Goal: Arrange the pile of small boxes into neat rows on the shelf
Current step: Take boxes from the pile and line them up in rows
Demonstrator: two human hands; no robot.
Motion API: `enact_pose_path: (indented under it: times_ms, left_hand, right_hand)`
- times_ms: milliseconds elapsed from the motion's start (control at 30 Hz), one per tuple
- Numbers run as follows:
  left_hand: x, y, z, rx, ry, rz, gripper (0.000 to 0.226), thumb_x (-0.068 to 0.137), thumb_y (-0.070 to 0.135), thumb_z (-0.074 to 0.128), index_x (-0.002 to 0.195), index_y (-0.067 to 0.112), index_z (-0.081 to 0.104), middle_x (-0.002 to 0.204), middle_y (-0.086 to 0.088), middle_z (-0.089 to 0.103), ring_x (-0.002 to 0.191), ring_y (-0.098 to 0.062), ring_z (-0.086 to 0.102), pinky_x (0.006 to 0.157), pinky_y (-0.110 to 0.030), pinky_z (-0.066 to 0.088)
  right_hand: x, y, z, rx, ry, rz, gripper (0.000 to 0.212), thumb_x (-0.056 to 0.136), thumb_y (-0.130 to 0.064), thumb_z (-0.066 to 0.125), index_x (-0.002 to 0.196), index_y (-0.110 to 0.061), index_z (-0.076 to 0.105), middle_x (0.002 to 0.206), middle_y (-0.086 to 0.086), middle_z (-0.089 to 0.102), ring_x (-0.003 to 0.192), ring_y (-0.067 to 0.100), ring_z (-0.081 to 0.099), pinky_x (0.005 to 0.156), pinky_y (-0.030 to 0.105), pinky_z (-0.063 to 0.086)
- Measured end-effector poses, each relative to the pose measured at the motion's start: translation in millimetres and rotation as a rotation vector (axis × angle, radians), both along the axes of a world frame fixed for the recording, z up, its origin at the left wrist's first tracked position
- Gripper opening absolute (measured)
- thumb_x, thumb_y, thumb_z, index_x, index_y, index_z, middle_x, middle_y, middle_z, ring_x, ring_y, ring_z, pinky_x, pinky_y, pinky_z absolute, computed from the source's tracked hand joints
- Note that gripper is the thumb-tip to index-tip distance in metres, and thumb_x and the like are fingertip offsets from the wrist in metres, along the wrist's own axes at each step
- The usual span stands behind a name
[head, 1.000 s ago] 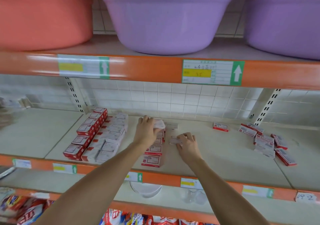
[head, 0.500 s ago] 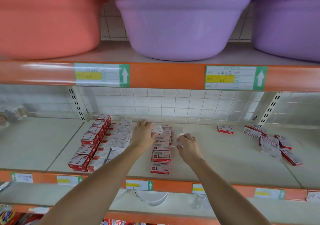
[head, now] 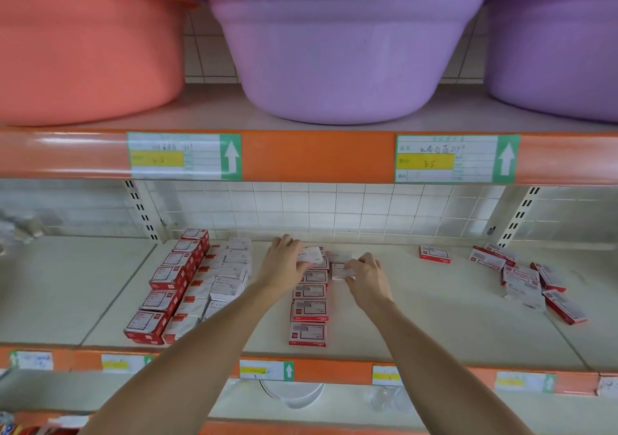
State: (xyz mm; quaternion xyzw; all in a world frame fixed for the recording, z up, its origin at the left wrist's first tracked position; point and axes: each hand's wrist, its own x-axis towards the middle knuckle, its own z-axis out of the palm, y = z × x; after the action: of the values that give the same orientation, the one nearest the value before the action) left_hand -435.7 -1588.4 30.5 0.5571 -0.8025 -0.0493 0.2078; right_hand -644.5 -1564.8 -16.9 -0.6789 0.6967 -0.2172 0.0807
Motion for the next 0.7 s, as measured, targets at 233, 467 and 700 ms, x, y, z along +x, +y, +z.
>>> enact_pose_path:
  times_ms: [233, 467, 700]
  left_hand:
    - [1.3, 0.2, 1.3, 0.006, 0.012, -0.01, 0.04, 0.092, 0.038, 0.064, 0.124, 0.014, 0.058, 0.117, -0.001, 0.051, 0.112, -0.019, 0.042, 0.095, -0.032, 0.042]
    - [-8.8, 2.6, 3.1, 0.032, 0.054, -0.066, 0.041, 0.091, 0.035, 0.066, 0.125, 0.013, 0.059, 0.115, -0.002, 0.05, 0.111, -0.019, 0.041, 0.096, -0.033, 0.041]
    - [-30.9, 7.7, 3.9, 0.096, 0.059, -0.197, 0.041, 0.09, 0.03, 0.068, 0.125, 0.011, 0.06, 0.115, -0.001, 0.05, 0.115, -0.018, 0.042, 0.097, -0.028, 0.04]
  right_hand:
    - [16.6, -10.3, 1.1, 0.016, -0.016, 0.021, 0.027, 0.094, -0.009, 0.059, 0.118, -0.015, 0.066, 0.118, 0.006, 0.05, 0.11, 0.025, 0.046, 0.087, 0.034, 0.051]
    - [12.5, -9.1, 2.5, 0.036, -0.061, -0.02, 0.027, 0.091, -0.017, 0.063, 0.116, -0.011, 0.054, 0.12, 0.007, 0.048, 0.107, 0.026, 0.049, 0.082, 0.036, 0.05]
    - [-18.6, 0.0, 4.2, 0.049, -0.108, -0.045, 0.031, 0.091, -0.012, 0.055, 0.122, -0.009, 0.052, 0.125, 0.009, 0.047, 0.11, 0.027, 0.049, 0.087, 0.038, 0.049]
